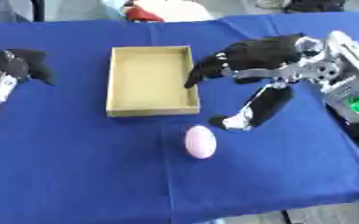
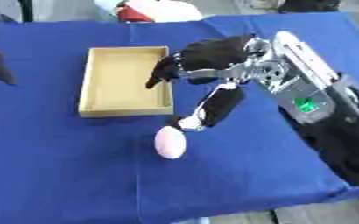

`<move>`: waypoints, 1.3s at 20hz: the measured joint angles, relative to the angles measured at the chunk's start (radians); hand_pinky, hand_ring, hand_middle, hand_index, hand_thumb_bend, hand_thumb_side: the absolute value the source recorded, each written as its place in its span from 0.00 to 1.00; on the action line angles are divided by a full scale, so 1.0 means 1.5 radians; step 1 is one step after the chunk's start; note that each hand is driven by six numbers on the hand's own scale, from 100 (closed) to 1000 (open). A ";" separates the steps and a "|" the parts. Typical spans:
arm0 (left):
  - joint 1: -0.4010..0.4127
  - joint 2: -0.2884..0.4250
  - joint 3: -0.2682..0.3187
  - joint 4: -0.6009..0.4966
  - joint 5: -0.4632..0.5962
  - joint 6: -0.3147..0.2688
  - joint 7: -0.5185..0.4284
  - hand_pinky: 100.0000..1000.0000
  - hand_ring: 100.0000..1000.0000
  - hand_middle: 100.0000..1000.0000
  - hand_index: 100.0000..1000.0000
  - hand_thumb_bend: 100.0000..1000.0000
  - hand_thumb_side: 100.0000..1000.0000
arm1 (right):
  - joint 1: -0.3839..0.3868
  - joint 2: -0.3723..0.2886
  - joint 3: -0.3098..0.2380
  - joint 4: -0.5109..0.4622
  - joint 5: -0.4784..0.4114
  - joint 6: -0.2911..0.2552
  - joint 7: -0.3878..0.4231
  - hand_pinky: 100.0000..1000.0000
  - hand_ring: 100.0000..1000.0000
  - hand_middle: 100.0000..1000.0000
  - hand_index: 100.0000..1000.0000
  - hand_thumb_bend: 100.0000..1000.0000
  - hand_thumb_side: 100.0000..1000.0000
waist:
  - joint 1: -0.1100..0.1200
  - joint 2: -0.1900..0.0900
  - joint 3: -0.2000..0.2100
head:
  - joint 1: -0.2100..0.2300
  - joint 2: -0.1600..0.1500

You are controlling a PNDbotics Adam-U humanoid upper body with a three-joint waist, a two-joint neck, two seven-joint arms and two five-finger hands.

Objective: Pick up objects on the table and place them in the box.

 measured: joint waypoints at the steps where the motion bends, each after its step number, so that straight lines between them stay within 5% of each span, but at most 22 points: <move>1: 0.000 0.000 0.000 0.000 0.000 0.000 0.000 0.68 0.54 0.51 0.76 0.00 0.75 | 0.000 0.003 0.002 0.006 0.007 -0.002 0.000 0.76 0.80 0.87 0.94 0.19 0.67 | 0.000 0.000 0.000 | 0.000 0.000; 20: -0.001 0.000 0.000 0.000 0.000 0.001 -0.005 0.68 0.54 0.52 0.76 0.00 0.76 | 0.039 0.061 0.033 0.126 0.188 -0.082 -0.053 0.78 0.81 0.86 0.90 0.23 0.68 | 0.003 0.000 0.005 | -0.007 0.000; 26: -0.001 0.000 0.000 0.000 -0.001 0.001 -0.007 0.69 0.55 0.52 0.76 0.00 0.76 | 0.050 0.071 0.037 0.139 0.205 -0.094 -0.066 0.77 0.80 0.85 0.82 0.16 0.58 | 0.003 0.001 0.005 | -0.008 0.000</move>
